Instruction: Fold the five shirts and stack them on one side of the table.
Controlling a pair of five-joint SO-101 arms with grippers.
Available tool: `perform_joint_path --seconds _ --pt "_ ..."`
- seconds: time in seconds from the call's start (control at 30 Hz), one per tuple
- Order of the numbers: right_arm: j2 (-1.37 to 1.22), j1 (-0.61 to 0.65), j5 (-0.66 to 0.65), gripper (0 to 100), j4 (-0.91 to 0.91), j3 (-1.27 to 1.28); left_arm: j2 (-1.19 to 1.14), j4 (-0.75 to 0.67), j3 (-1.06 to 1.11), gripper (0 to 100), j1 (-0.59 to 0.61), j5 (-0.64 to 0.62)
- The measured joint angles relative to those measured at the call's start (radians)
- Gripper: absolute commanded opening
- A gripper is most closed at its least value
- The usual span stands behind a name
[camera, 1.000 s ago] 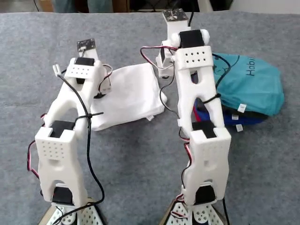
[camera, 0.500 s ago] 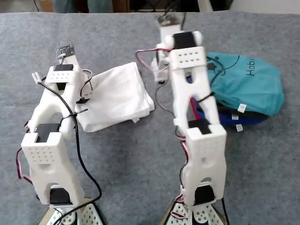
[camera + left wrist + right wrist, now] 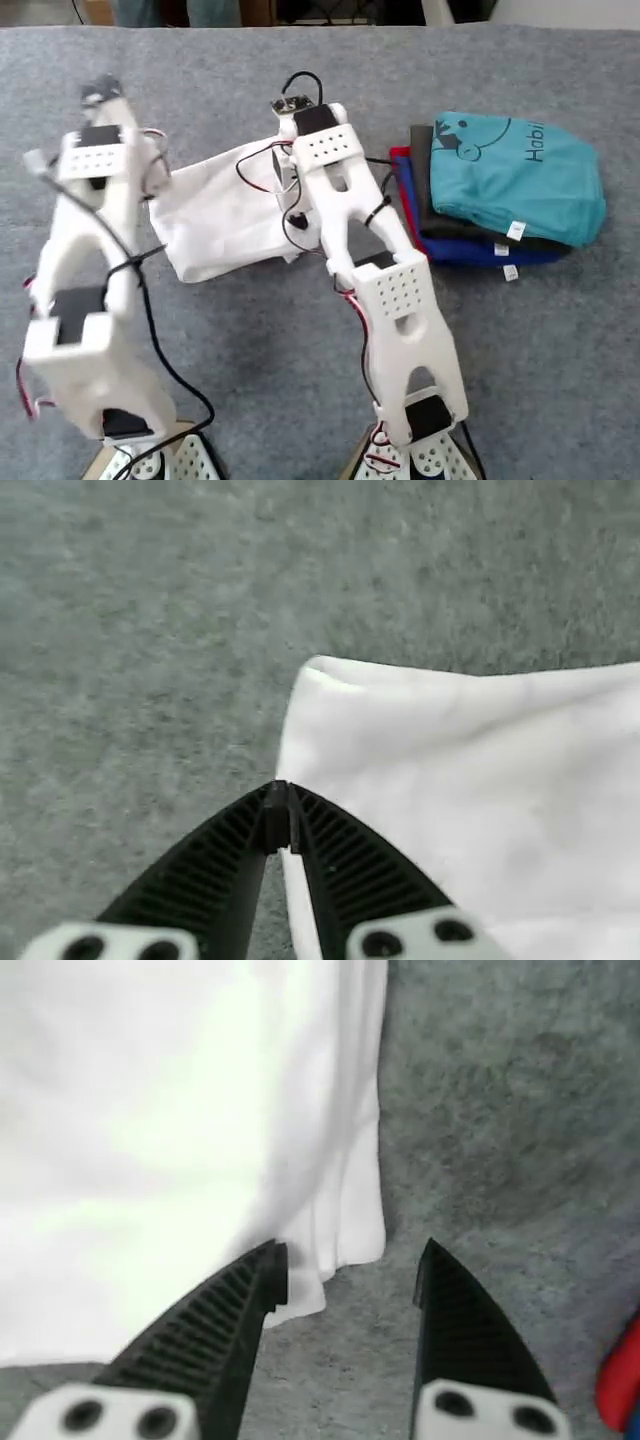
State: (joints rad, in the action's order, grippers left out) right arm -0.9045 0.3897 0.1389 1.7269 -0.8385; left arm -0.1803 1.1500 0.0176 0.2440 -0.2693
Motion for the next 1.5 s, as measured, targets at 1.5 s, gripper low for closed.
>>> perform_joint_path --seconds 1.5 --pt "-0.193 0.087 0.364 10.2 0.012 -0.253 0.1 -0.586 0.483 3 0.184 0.072"
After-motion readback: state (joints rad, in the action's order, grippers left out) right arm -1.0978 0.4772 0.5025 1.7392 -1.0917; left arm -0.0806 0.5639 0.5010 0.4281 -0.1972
